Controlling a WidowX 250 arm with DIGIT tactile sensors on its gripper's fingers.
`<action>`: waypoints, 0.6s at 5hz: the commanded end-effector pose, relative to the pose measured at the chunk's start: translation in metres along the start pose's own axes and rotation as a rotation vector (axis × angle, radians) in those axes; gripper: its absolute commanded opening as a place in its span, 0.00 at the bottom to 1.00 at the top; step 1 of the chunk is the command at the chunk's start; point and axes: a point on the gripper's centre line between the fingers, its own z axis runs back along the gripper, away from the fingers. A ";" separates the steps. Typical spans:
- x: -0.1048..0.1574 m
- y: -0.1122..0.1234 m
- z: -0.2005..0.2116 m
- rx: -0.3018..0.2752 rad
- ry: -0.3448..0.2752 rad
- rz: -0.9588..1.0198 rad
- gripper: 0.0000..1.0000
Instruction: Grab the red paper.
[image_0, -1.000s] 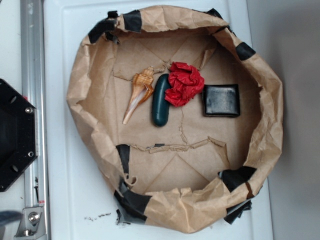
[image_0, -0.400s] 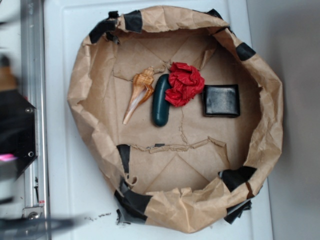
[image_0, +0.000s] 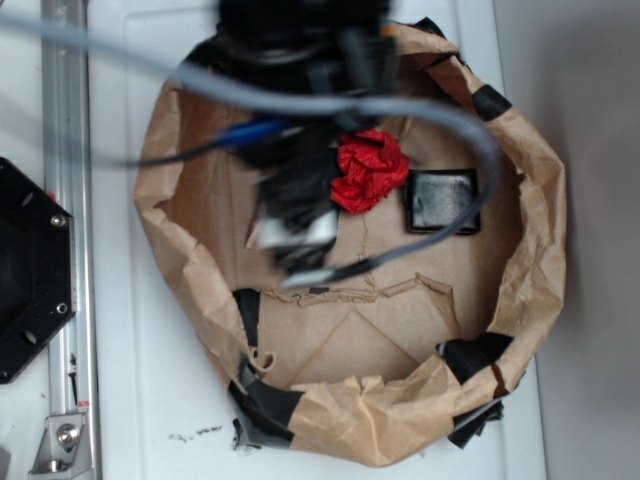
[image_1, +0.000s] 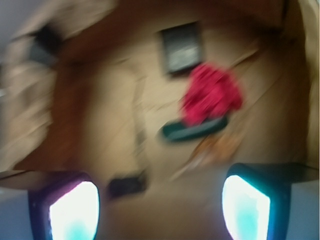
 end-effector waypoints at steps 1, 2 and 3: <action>0.012 0.007 -0.014 0.217 -0.073 -0.099 1.00; 0.013 0.018 -0.031 0.309 -0.047 -0.118 1.00; 0.023 0.019 -0.048 0.241 -0.091 -0.129 1.00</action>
